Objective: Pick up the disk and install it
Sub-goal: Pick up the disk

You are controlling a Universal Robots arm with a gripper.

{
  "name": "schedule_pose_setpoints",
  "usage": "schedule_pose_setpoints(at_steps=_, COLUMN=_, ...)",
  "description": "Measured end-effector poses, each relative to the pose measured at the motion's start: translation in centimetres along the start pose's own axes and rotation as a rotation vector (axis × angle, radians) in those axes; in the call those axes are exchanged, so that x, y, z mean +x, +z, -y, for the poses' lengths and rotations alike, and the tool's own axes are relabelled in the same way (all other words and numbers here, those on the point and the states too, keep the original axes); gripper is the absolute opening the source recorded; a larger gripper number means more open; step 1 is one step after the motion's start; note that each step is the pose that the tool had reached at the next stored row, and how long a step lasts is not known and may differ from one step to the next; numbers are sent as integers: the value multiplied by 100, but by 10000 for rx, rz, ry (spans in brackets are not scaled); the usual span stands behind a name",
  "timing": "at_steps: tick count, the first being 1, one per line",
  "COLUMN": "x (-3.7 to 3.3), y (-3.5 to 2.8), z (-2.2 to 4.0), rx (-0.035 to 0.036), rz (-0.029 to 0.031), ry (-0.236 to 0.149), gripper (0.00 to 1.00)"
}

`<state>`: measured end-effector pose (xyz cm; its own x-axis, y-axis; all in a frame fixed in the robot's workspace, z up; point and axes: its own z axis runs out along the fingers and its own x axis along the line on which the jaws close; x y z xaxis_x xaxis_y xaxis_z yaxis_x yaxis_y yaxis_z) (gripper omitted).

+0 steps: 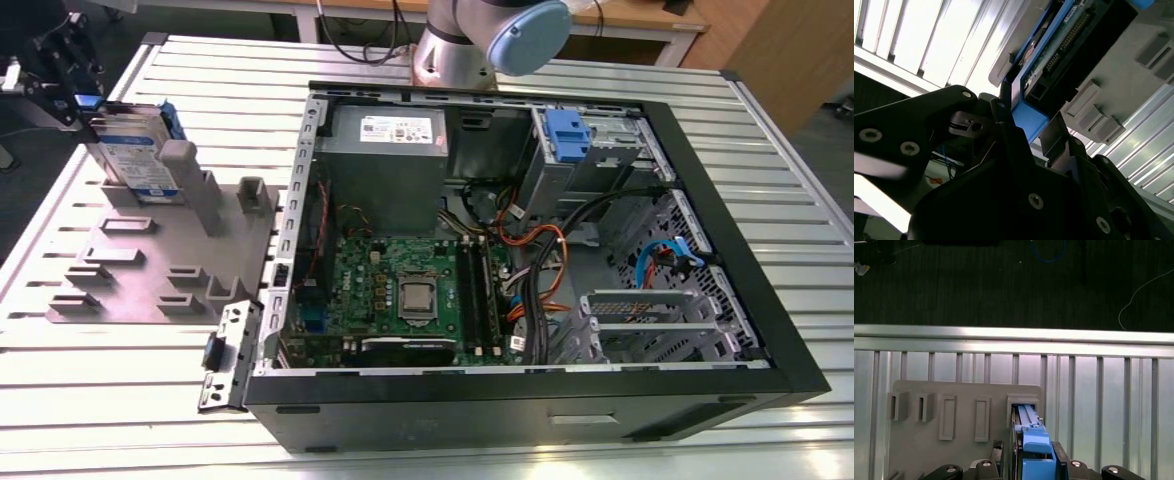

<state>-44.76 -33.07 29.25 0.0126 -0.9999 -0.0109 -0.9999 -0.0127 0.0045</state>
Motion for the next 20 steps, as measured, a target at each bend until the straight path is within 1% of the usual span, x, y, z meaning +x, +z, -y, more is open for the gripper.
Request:
schedule_pose_setpoints(at_steps=5, x=-8, y=10, z=0, rx=-3, rz=20, ry=-1, gripper=49)
schedule_pose_setpoints(at_steps=11, x=-9, y=12, z=0, rx=0, rz=23, ry=0, gripper=49)
schedule_pose_setpoints(at_steps=15, x=-10, y=12, z=0, rx=2, rz=23, ry=114, gripper=49)
schedule_pose_setpoints(at_steps=19, x=-11, y=12, z=0, rx=1, rz=23, ry=133, gripper=49)
schedule_pose_setpoints(at_steps=20, x=-11, y=12, z=0, rx=1, rz=23, ry=217, gripper=49)
